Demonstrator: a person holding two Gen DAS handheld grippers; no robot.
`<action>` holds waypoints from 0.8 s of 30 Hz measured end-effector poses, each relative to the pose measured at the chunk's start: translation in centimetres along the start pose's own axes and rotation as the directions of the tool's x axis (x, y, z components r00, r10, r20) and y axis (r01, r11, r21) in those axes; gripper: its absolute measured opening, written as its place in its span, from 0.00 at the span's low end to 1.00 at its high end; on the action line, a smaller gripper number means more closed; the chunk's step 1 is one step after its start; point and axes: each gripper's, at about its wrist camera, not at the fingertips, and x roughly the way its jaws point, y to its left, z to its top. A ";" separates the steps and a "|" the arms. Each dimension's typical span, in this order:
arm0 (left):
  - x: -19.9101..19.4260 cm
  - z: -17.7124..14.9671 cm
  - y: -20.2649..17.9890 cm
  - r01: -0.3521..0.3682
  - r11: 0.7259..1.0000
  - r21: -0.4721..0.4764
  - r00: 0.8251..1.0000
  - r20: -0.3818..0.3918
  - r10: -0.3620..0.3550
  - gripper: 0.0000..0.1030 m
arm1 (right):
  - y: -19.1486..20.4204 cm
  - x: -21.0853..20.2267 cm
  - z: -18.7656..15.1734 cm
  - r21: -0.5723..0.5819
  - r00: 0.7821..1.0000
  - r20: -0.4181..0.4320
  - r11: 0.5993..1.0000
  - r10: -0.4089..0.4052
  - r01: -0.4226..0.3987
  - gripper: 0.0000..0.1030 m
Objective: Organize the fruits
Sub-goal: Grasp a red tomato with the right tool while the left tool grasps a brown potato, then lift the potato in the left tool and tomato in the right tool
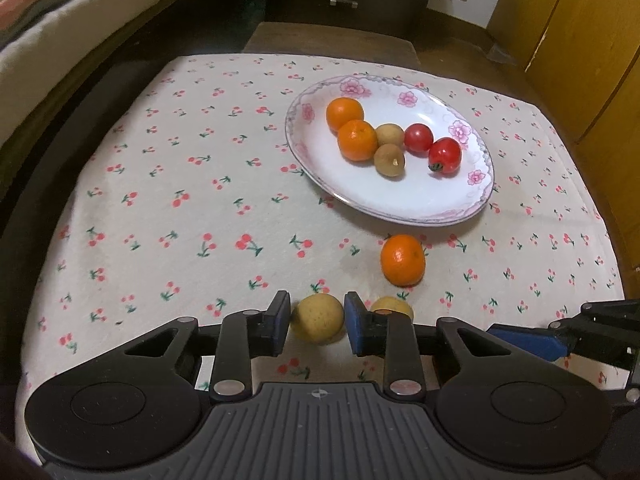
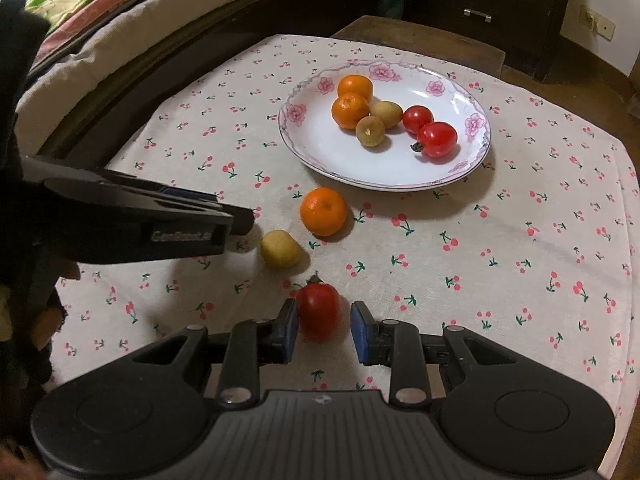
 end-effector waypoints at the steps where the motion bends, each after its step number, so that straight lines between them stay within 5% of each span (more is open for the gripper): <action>1: -0.3 -0.2 0.0 0.001 1.000 0.003 1.000 0.003 -0.001 0.36 | 0.1 -0.1 -0.1 0.000 1.000 -0.001 1.000 -0.001 0.001 0.29; 24: -0.6 -3.0 0.2 0.042 0.999 0.014 0.998 -0.042 -0.041 0.38 | -0.1 1.7 0.2 -0.010 1.000 -0.013 1.000 0.022 -0.022 0.31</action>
